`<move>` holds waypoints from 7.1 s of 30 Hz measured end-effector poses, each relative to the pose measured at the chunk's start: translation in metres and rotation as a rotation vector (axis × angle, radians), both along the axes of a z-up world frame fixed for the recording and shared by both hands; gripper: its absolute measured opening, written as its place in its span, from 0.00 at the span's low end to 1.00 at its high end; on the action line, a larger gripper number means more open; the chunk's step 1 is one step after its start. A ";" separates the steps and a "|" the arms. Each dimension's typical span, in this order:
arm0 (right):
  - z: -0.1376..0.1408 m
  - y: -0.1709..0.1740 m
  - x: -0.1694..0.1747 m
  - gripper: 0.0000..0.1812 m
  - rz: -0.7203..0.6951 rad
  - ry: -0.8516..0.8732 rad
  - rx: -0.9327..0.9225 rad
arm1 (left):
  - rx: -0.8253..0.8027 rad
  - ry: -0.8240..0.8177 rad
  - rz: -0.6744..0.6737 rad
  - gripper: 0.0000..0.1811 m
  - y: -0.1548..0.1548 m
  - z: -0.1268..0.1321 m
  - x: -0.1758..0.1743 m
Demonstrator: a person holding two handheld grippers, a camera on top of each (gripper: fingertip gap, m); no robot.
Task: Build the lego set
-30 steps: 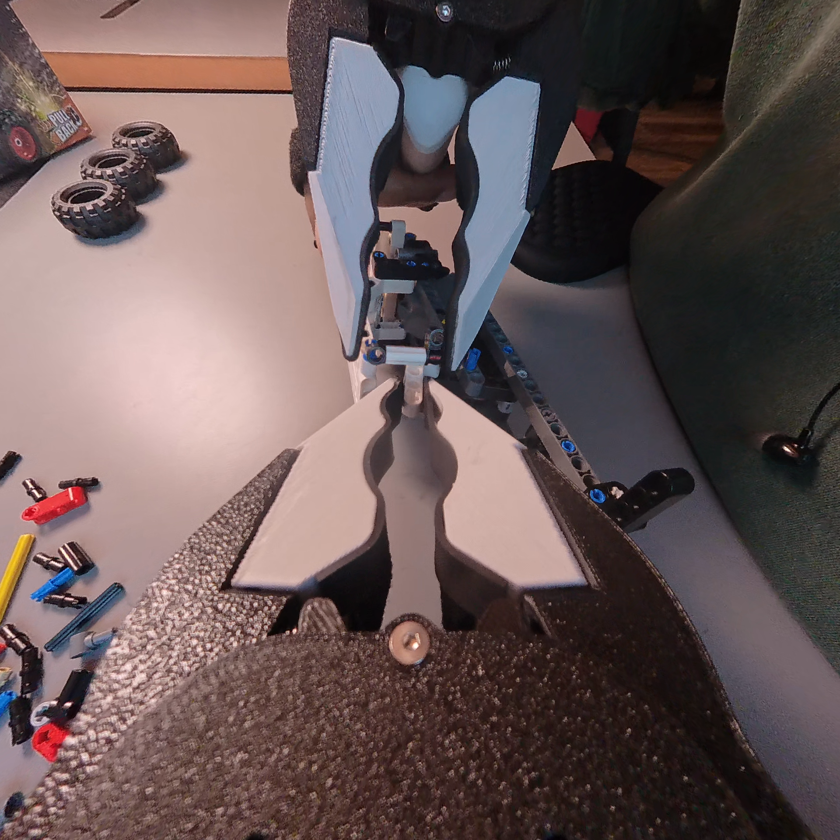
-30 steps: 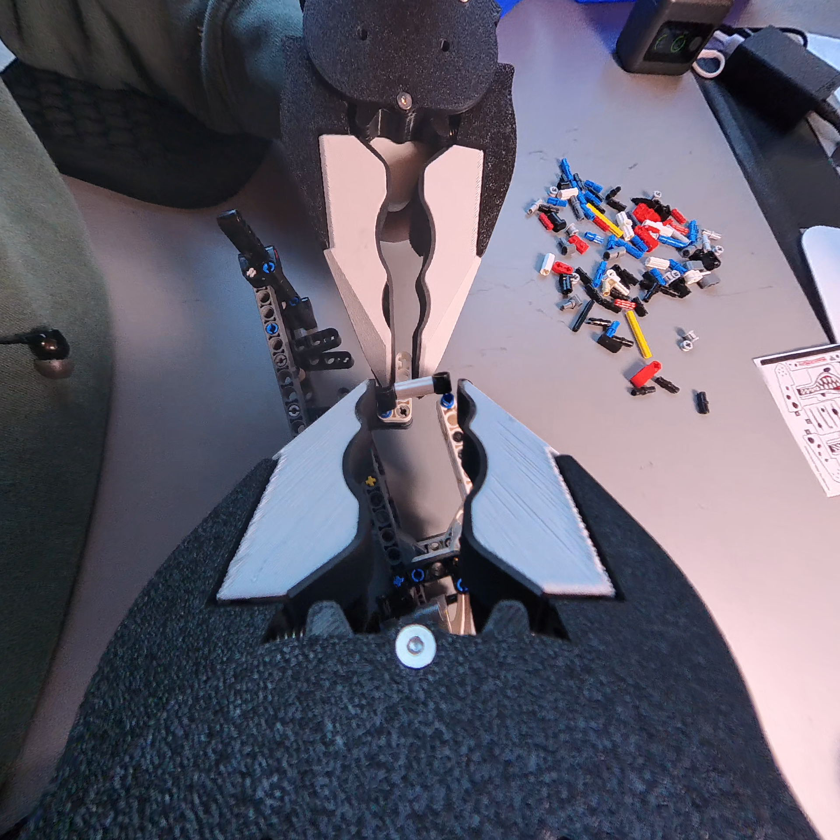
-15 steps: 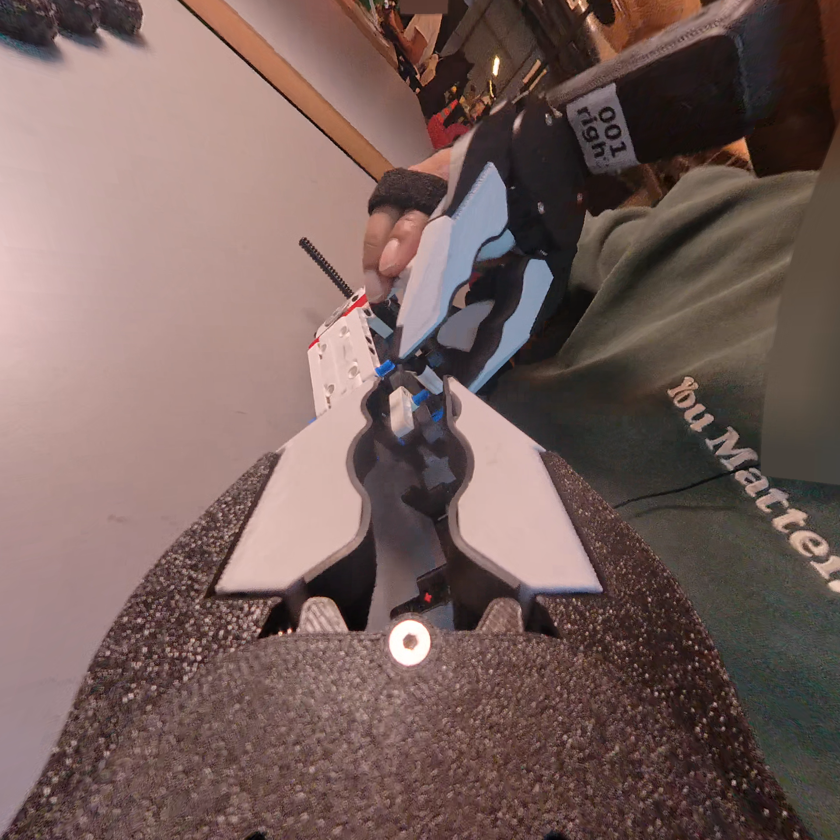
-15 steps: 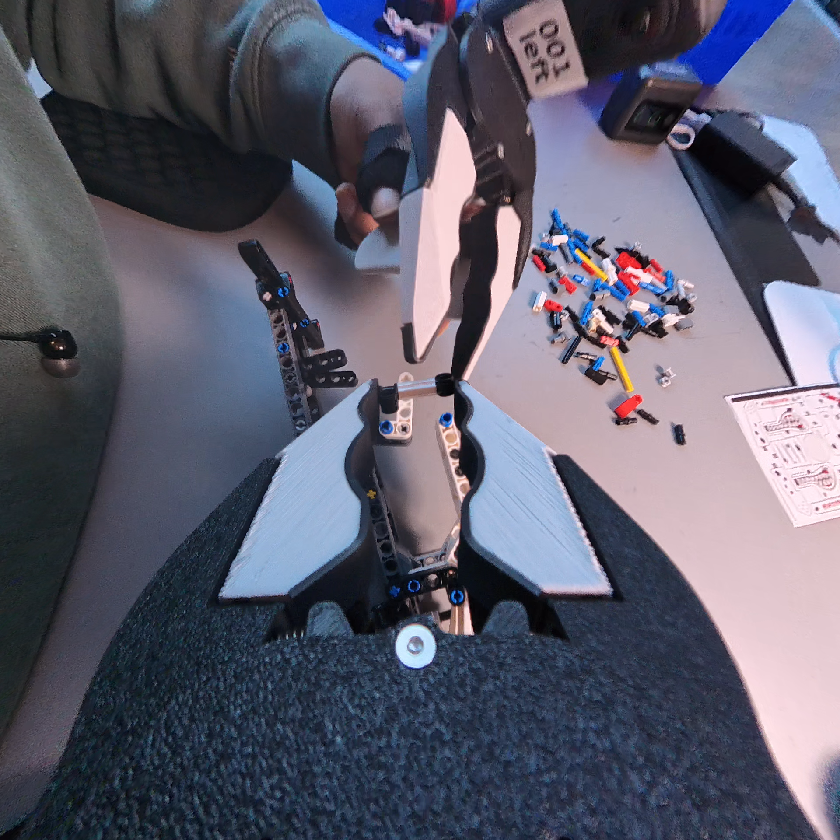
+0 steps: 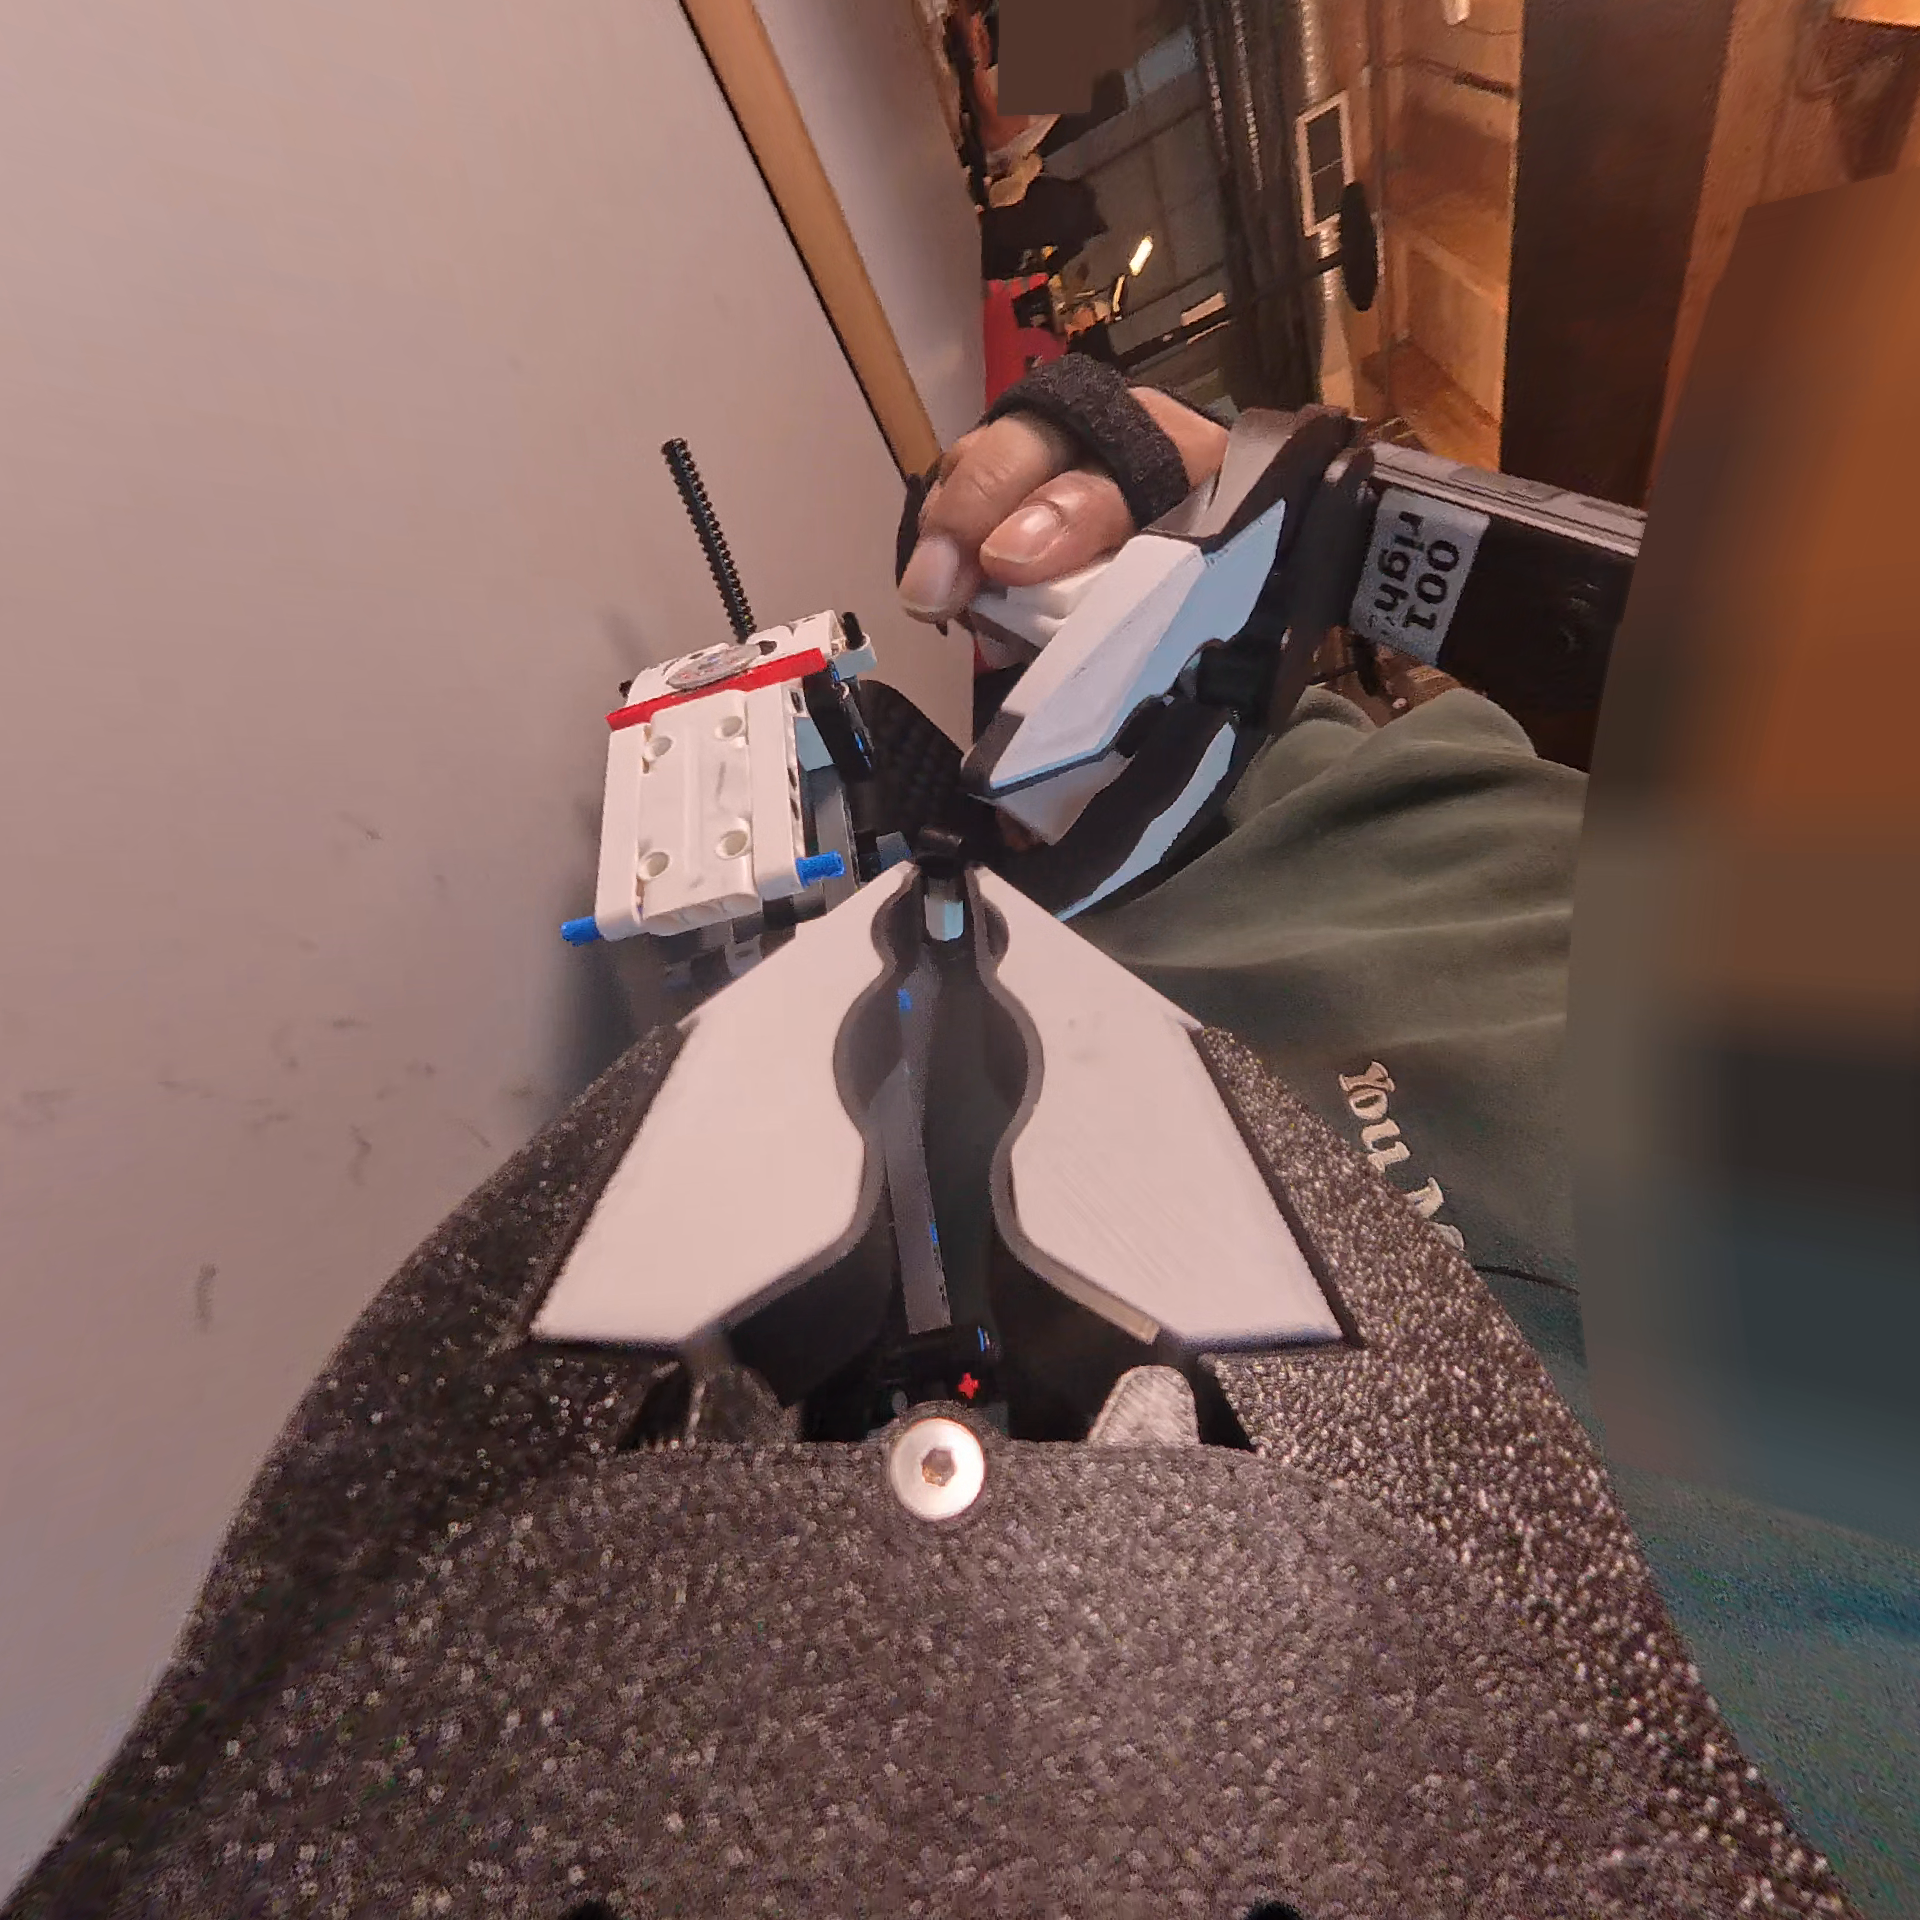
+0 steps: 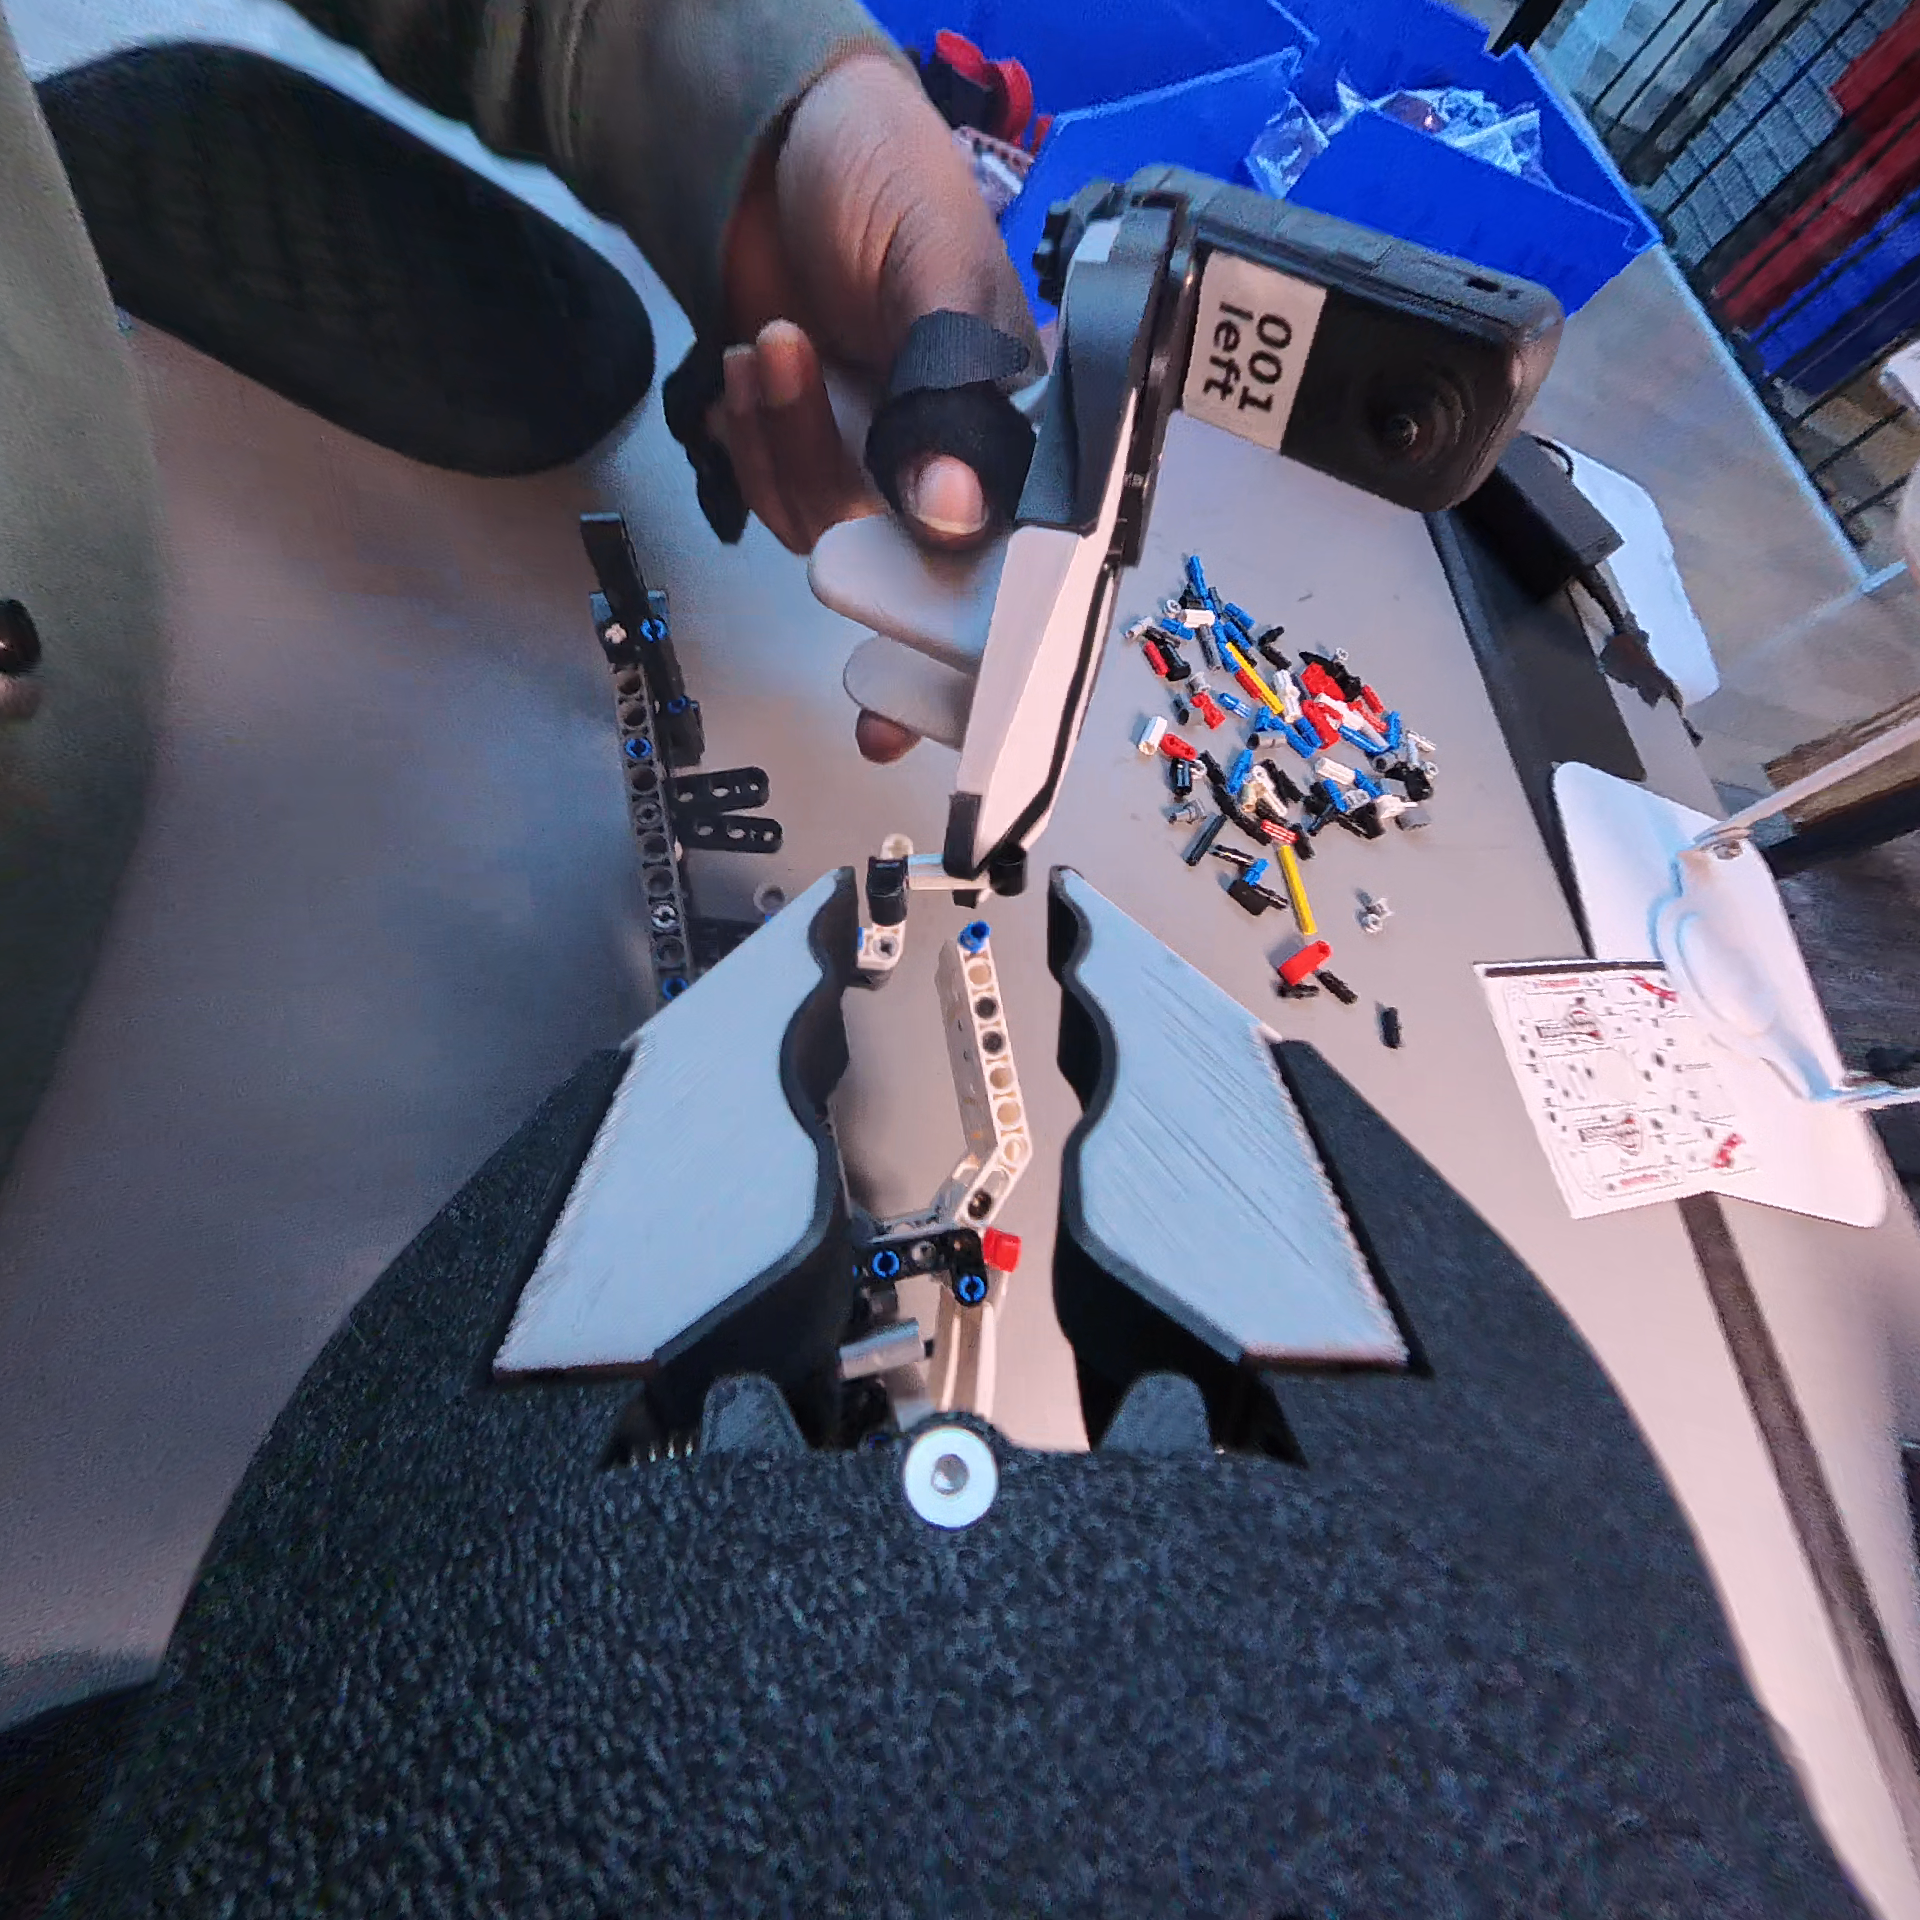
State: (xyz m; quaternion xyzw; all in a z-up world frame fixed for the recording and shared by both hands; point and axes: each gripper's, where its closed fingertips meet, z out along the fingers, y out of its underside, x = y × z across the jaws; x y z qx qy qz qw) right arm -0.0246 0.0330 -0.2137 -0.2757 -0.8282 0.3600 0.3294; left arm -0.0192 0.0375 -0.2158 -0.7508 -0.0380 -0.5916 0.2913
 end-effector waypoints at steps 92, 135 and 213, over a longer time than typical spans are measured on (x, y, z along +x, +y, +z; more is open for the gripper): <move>-0.041 0.023 -0.005 0.00 0.208 -0.381 -0.116 | -0.222 0.197 0.163 0.04 -0.008 -0.029 0.006; -0.051 0.096 -0.032 0.21 -0.164 -0.454 -0.023 | 0.160 -0.038 0.350 0.04 -0.018 -0.008 -0.029; -0.001 -0.006 0.001 0.03 -0.116 -0.259 -0.146 | 0.307 0.080 0.204 0.14 -0.018 0.020 -0.014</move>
